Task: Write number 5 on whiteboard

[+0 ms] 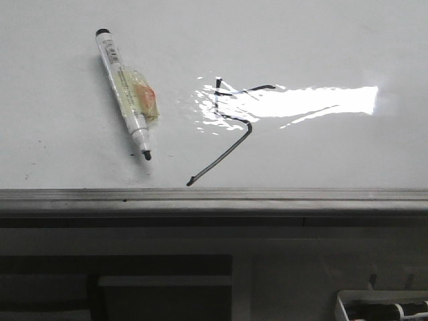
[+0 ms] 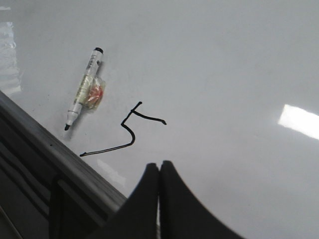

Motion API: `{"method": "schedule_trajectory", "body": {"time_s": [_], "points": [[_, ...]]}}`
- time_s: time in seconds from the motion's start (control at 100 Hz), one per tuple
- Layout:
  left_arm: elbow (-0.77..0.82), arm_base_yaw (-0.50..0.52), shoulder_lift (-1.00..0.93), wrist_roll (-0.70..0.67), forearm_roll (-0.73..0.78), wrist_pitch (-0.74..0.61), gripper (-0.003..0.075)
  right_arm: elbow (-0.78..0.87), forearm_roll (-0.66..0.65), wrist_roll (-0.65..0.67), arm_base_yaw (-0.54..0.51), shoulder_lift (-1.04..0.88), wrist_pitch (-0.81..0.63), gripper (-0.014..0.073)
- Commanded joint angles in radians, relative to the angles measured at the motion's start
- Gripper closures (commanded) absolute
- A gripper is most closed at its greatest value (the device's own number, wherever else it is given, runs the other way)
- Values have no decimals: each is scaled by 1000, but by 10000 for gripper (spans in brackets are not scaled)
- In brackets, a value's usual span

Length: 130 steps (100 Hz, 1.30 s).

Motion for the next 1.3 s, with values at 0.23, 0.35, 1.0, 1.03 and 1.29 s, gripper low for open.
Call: {"method": "schedule_trajectory", "body": {"time_s": [0.23,0.35,1.0,1.03,1.29], "points": [[18,3,-27,-10,-11,-52,741,73,-662,737,-122,6,-143,655],[18,3,-27,-10,-11,-52,741,122,-833,914,-253,6,-106,655],[18,3,-27,-10,-13,-54,741,193,-967,1035,-481,-303,344,655],[18,3,-27,-10,-13,-54,741,193,-967,1035,-481,-303,342,655],[18,3,-27,-10,-13,-54,741,193,-904,1035,-481,-303,344,655]]}}
